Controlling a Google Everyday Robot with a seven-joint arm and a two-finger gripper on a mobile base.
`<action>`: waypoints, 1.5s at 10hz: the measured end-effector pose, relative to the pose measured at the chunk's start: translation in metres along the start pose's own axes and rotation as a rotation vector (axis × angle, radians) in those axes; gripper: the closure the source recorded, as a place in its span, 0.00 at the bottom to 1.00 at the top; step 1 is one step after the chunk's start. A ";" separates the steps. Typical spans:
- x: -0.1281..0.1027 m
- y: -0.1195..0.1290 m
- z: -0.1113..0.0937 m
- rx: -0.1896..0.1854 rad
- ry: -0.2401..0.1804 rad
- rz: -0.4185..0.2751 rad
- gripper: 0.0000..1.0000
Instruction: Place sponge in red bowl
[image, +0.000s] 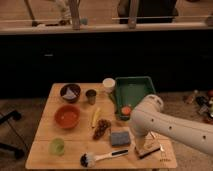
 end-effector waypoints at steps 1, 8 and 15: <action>-0.003 0.001 0.002 0.004 -0.008 -0.006 0.20; -0.023 0.001 0.027 0.016 -0.072 -0.019 0.20; -0.034 -0.002 0.043 0.020 -0.124 -0.002 0.20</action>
